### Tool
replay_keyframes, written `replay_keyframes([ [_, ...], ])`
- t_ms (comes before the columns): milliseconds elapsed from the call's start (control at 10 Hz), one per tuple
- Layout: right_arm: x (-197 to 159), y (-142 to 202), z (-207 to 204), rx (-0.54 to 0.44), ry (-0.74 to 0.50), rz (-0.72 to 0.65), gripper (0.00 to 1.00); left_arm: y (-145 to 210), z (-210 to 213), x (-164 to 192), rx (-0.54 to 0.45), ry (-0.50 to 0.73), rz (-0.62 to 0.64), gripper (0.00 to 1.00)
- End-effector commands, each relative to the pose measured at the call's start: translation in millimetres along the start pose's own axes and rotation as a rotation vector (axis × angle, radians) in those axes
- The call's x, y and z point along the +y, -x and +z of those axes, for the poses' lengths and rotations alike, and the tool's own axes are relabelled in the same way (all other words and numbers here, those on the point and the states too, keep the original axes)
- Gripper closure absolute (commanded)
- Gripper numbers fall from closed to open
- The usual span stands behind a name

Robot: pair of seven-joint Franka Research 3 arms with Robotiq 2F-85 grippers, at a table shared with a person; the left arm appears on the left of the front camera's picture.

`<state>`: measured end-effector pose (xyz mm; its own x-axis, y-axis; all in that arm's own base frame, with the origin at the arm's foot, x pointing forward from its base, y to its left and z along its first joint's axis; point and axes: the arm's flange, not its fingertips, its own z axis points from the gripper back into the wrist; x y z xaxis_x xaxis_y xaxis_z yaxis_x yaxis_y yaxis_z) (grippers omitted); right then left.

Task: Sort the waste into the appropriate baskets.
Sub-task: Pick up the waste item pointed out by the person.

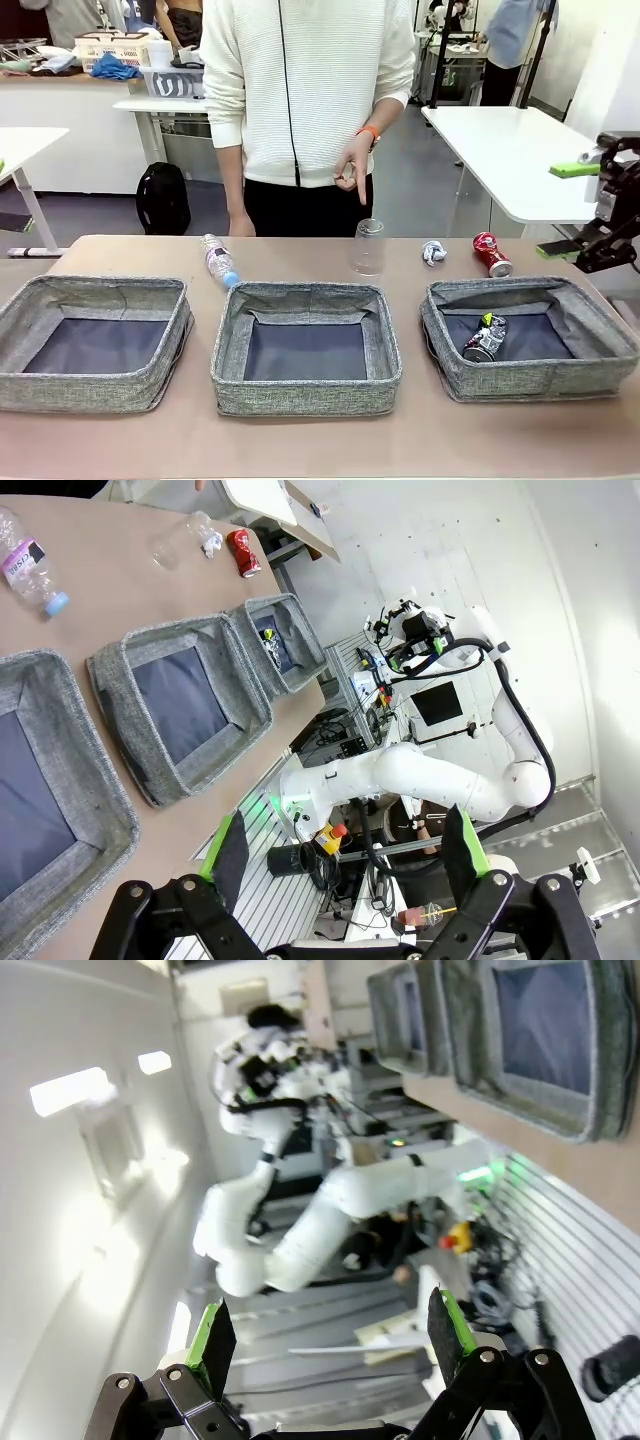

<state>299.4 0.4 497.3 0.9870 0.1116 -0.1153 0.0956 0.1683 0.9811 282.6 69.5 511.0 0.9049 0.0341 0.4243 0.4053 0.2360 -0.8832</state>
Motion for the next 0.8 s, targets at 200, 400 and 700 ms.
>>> replay_keyframes([
  [200,13.0,-98.2,7.4,-0.010,0.250,0.961,0.00,-1.3,-0.6,-3.2,-0.008,0.017,-0.006,0.00],
  [400,19.4,-124.1,7.2,-0.040,0.090,1.386,0.00,-1.3,-0.6,-3.2,-0.008,0.017,-0.006,0.00],
  [700,25.7,-160.3,-4.2,-0.164,0.227,1.438,0.00,-1.3,-0.6,-3.2,-0.008,0.017,-0.006,0.00],
])
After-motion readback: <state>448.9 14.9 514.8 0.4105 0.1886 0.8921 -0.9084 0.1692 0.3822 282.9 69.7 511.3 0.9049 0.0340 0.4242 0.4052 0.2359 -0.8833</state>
